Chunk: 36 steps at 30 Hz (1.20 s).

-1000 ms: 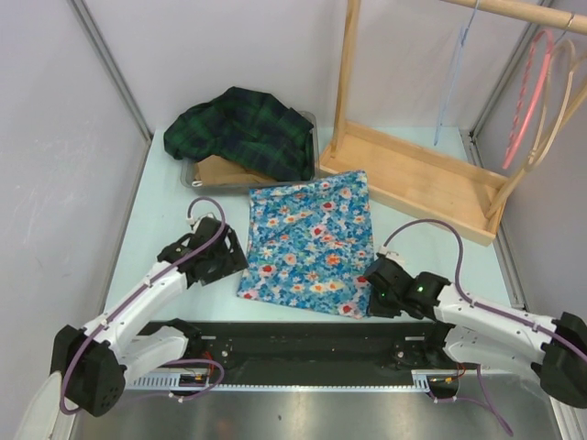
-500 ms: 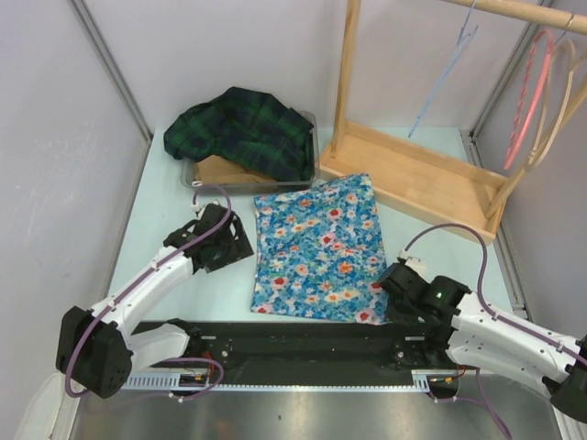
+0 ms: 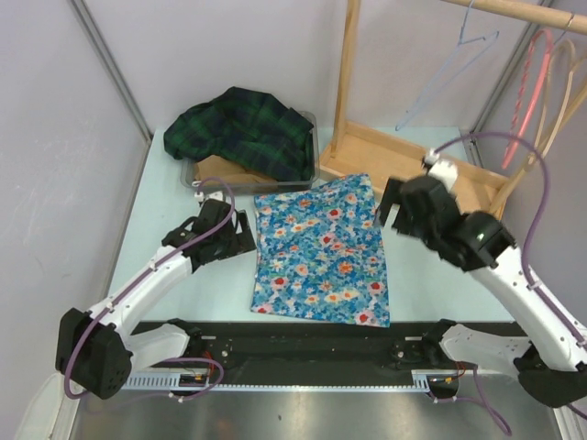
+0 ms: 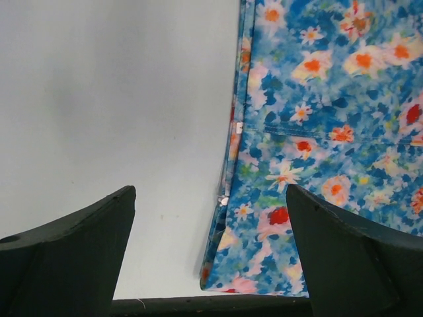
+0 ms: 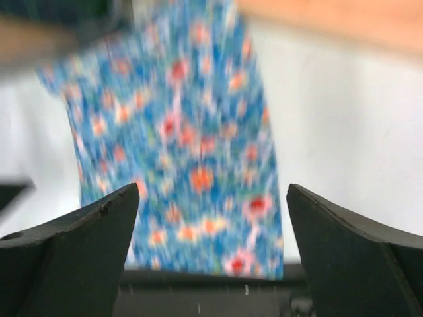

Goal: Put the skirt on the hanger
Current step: Grab a hanger with the right arm

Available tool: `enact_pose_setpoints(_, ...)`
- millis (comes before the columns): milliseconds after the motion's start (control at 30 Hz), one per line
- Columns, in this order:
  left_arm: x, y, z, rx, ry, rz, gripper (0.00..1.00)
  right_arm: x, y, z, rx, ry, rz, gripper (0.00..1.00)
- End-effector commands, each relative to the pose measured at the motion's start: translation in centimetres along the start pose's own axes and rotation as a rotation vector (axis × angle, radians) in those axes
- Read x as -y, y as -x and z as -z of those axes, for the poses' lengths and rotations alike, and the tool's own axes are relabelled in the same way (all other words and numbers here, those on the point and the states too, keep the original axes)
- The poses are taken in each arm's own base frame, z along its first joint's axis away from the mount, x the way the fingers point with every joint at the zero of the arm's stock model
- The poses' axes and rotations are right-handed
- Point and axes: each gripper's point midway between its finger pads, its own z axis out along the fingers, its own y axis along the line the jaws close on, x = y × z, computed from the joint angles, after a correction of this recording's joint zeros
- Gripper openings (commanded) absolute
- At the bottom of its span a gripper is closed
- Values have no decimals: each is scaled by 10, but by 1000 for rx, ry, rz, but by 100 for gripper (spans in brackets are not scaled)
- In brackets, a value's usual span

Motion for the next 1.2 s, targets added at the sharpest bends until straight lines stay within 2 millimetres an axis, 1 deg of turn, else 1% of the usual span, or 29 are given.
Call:
enact_pose_setpoints(0, 19, 34, 17, 106, -72, -36, 100, 22, 122, 29, 283, -111, 39, 89)
enact_pose_setpoints(67, 23, 35, 19, 103, -92, -43, 100, 36, 158, 43, 364, -148, 27, 85)
enact_pose_setpoints(100, 24, 35, 20, 101, -98, -48, 100, 51, 190, 60, 449, -176, -35, 83)
enact_pose_setpoints(167, 27, 34, 19, 91, -112, -49, 100, 67, 215, 72, 504, -209, -51, 82)
enact_pose_setpoints(200, 29, 33, 20, 87, -126, -50, 100, 71, 225, 67, 505, -207, -62, 81)
enact_pose_setpoints(233, 30, 31, 19, 79, -130, -58, 100, 87, 240, 76, 543, -244, -98, 81)
enact_pose_setpoints(267, 29, 30, 19, 79, -133, -59, 99, 94, 246, 77, 552, -253, -115, 80)
enact_pose_setpoints(300, 31, 30, 20, 78, -143, -63, 99, 92, 250, 68, 538, -217, -121, 78)
enact_pose_setpoints(333, 30, 29, 20, 79, -144, -76, 99, 109, 257, 70, 555, -247, -149, 77)
enact_pose_setpoints(400, 30, 30, 23, 87, -149, -84, 99, 112, 265, 68, 574, -228, -169, 74)
enact_pose_setpoints(433, 31, 30, 24, 89, -156, -93, 99, 116, 268, 71, 591, -231, -175, 74)
enact_pose_setpoints(467, 31, 32, 27, 100, -164, -94, 99, 124, 270, 74, 607, -248, -190, 74)
enact_pose_setpoints(533, 32, 34, 30, 109, -173, -102, 99, 125, 281, 85, 662, -216, -191, 73)
enact_pose_setpoints(567, 33, 35, 32, 117, -177, -104, 99, 134, 285, 92, 688, -238, -204, 73)
enact_pose_setpoints(600, 34, 37, 34, 125, -185, -104, 99, 133, 291, 98, 718, -215, -198, 73)
enact_pose_setpoints(633, 34, 38, 36, 130, -187, -110, 99, 136, 294, 103, 736, -215, -204, 73)
enact_pose_setpoints(667, 36, 41, 38, 137, -193, -115, 99, 146, 299, 111, 760, -235, -217, 73)
enact_pose_setpoints(733, 38, 45, 42, 146, -197, -123, 99, 151, 302, 115, 773, -266, -221, 73)
enact_pose_setpoints(767, 39, 47, 44, 149, -201, -122, 99, 153, 302, 116, 779, -273, -226, 73)
enact_pose_setpoints(800, 40, 47, 46, 151, -208, -131, 99, 159, 300, 111, 767, -280, -237, 73)
enact_pose_setpoints(867, 44, 48, 51, 155, -235, -138, 98, 161, 300, 103, 752, -240, -265, 73)
enact_pose_setpoints(900, 45, 48, 52, 157, -243, -141, 98, 174, 298, 102, 747, -253, -291, 73)
enact_pose_setpoints(933, 45, 48, 55, 164, -252, -143, 98, 176, 298, 101, 751, -232, -320, 73)
enact_pose_setpoints(967, 48, 49, 57, 167, -267, -144, 98, 172, 303, 106, 775, -187, -311, 72)
enact_pose_setpoints(1000, 49, 48, 57, 168, -274, -146, 98, 179, 303, 108, 788, -192, -321, 72)
enact_pose_setpoints(1100, 52, 50, 60, 179, -299, -155, 99, 182, 314, 113, 816, -163, -304, 73)
enact_pose_setpoints(1133, 54, 51, 62, 182, -304, -158, 99, 186, 317, 120, 835, -168, -293, 73)
enact_pose_setpoints(1167, 55, 53, 62, 186, -306, -162, 98, 181, 323, 122, 846, -134, -269, 73)
